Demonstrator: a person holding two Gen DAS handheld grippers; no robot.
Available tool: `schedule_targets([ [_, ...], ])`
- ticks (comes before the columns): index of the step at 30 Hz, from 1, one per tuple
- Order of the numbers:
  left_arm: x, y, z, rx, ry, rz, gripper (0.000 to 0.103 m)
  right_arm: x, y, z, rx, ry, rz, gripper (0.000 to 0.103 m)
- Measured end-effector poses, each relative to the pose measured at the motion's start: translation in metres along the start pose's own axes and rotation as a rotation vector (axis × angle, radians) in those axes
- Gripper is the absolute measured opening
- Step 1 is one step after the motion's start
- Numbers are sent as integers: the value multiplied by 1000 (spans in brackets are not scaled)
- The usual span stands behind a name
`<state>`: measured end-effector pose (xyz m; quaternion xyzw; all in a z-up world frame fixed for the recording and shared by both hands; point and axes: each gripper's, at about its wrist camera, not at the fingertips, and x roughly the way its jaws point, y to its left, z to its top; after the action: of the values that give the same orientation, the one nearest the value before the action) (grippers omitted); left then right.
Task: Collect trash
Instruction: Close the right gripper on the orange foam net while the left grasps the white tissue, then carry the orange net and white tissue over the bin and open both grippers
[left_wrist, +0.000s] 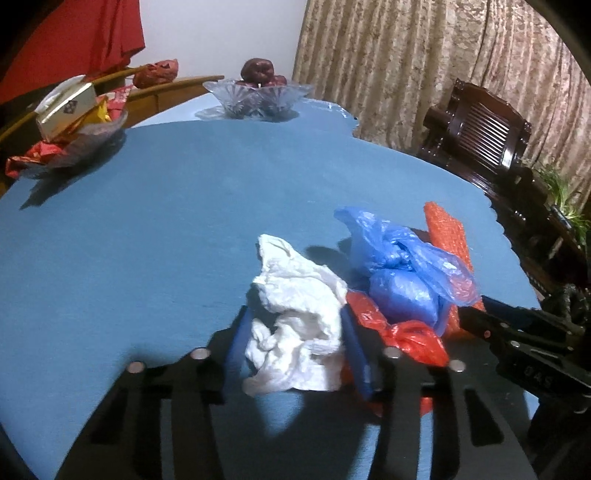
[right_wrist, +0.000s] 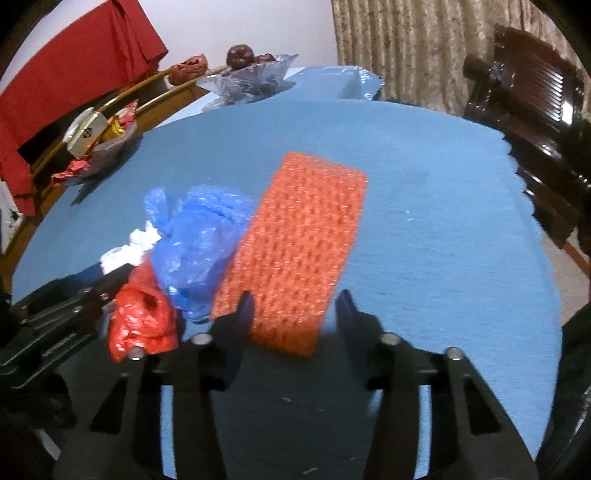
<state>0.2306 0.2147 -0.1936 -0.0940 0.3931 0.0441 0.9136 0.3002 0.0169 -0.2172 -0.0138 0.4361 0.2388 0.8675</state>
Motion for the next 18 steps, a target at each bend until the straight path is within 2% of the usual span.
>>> schedule_targets([
  [3, 0, -1, 1, -2, -5, -8, 34, -3, 1, 0, -1, -11, 27, 18],
  [4, -1, -1, 1, -2, -11, -11, 31, -5, 1, 1, -7, -18, 29, 9],
  [8, -8, 1, 2, -17, -31, -18, 24, -15, -2, 2, 0, -31, 46, 9],
  [18, -47, -3, 9, -8, -114, -4, 23, -57, -10, 3, 19, -101, 49, 9],
])
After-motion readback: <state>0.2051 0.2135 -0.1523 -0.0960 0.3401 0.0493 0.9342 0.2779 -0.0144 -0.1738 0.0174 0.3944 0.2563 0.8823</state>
